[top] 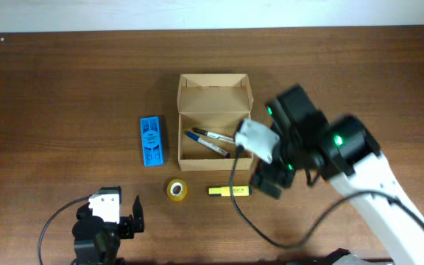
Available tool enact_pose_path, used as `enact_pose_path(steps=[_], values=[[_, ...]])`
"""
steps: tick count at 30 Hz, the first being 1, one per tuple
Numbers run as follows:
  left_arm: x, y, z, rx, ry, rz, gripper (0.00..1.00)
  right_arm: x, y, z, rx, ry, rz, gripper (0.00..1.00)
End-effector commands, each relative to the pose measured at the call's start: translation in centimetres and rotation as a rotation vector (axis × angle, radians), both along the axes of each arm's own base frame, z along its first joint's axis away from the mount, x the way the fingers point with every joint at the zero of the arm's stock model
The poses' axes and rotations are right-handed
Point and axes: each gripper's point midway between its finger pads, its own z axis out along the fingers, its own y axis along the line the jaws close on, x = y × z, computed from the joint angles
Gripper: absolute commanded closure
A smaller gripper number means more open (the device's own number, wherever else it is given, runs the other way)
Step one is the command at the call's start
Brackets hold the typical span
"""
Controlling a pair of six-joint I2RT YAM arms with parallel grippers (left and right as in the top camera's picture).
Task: Pack container
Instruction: 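Lower the right gripper onto the yellow highlighter and grasp it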
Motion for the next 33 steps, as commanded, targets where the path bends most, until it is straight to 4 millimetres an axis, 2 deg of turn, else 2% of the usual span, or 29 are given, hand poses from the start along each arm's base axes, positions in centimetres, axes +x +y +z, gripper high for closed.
enact_pose_path(steps=[1,6,14,20,25,33], values=[[0.0,0.0,-0.2,0.013,0.003,-0.007,0.0,-2.5,-0.1,-3.2,0.001,0.056,-0.006,0.01],[0.0,0.0,-0.2,0.013,0.003,-0.007,0.01,-3.6,1.1,-5.7,-0.021,0.102,0.019,0.01],[0.0,0.0,-0.2,0.012,0.003,-0.006,0.0,-3.4,2.5,-9.3,-0.176,0.113,0.101,0.01],[0.0,0.0,-0.2,0.013,0.003,-0.007,0.0,-4.1,4.1,-12.0,-0.233,0.164,0.166,0.01],[0.0,0.0,-0.2,0.013,0.003,-0.007,0.0,-3.6,5.0,-14.5,-0.271,0.193,0.177,0.01],[0.0,0.0,-0.2,0.013,0.003,-0.007,0.0,-2.6,6.0,-15.9,-0.261,0.178,0.171,0.01]])
